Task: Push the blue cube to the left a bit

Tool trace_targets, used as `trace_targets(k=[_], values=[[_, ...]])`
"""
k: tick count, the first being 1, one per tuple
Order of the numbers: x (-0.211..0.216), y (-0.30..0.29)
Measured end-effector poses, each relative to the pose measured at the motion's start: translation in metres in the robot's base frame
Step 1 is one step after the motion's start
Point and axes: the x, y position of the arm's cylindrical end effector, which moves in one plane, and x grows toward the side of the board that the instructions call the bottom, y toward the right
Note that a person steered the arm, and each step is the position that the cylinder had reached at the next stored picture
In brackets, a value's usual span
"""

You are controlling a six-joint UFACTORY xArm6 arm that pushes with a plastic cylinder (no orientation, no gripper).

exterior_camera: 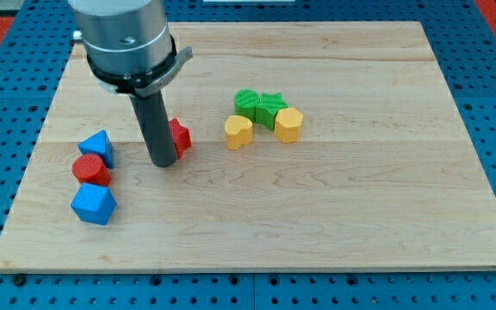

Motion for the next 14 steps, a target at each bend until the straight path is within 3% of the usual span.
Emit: trace_targets(k=[1, 2, 4, 6, 8, 11, 14], values=[[0.004, 0.045], [-0.014, 0.053], [-0.048, -0.024], [-0.058, -0.033], [0.051, 0.021], [0.078, -0.046], [0.078, -0.052]])
